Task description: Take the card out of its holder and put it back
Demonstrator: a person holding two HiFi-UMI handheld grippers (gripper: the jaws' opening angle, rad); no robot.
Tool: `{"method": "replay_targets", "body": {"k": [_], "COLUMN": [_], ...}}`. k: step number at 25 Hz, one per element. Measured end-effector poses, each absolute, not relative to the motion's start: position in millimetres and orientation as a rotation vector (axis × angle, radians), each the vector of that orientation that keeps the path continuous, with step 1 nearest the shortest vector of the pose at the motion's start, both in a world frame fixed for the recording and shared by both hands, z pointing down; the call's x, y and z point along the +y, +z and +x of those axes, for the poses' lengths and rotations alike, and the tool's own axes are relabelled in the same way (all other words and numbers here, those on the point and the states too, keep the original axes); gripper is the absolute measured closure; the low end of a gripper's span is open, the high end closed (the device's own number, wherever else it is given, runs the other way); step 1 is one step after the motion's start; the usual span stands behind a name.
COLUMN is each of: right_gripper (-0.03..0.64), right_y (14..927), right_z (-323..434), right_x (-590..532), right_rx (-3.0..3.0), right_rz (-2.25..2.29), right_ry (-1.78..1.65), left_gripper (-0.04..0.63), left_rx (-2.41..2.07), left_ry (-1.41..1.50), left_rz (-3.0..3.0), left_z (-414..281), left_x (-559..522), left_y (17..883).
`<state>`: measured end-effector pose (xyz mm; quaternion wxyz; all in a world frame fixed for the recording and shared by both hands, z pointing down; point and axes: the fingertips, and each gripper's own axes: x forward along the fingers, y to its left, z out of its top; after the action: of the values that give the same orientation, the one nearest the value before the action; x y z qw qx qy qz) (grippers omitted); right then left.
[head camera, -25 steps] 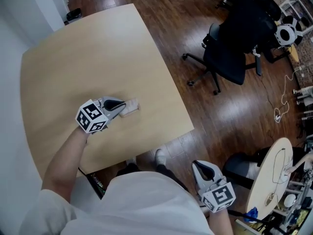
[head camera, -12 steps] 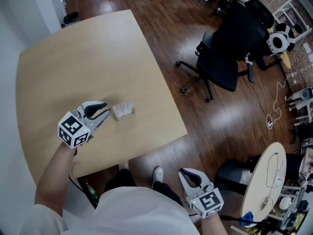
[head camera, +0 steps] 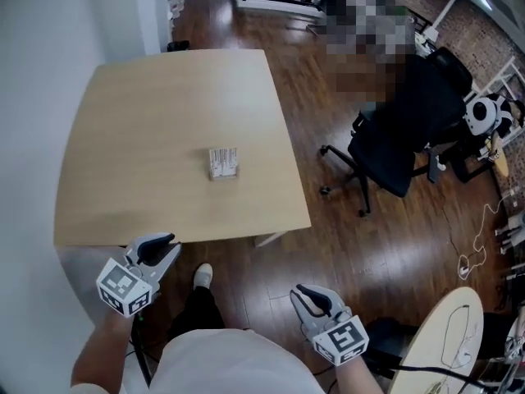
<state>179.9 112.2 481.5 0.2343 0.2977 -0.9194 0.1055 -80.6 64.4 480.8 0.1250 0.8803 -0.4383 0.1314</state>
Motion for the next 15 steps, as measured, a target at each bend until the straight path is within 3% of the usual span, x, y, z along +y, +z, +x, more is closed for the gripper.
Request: {"method": "replay_targets", "body": {"k": [8,15], "right_gripper": [0.540,0.540], "right_y": [497.1,490.1], "right_z": [241.5,252.2], "right_x": [209.8,251.8], "right_rx": [-2.589,-2.594], "right_rz": [0.622,0.590], "right_ry": [0.260,0.262], "left_gripper": [0.525,0.525], "left_rx": [-1.353,-1.384], "left_ry": [0.282,0.291], "left_rz": [2.411,2.389], "left_z": [18.6,36.8], "left_x": [257.4,312.4], "left_y": [491.8,476.4]}}
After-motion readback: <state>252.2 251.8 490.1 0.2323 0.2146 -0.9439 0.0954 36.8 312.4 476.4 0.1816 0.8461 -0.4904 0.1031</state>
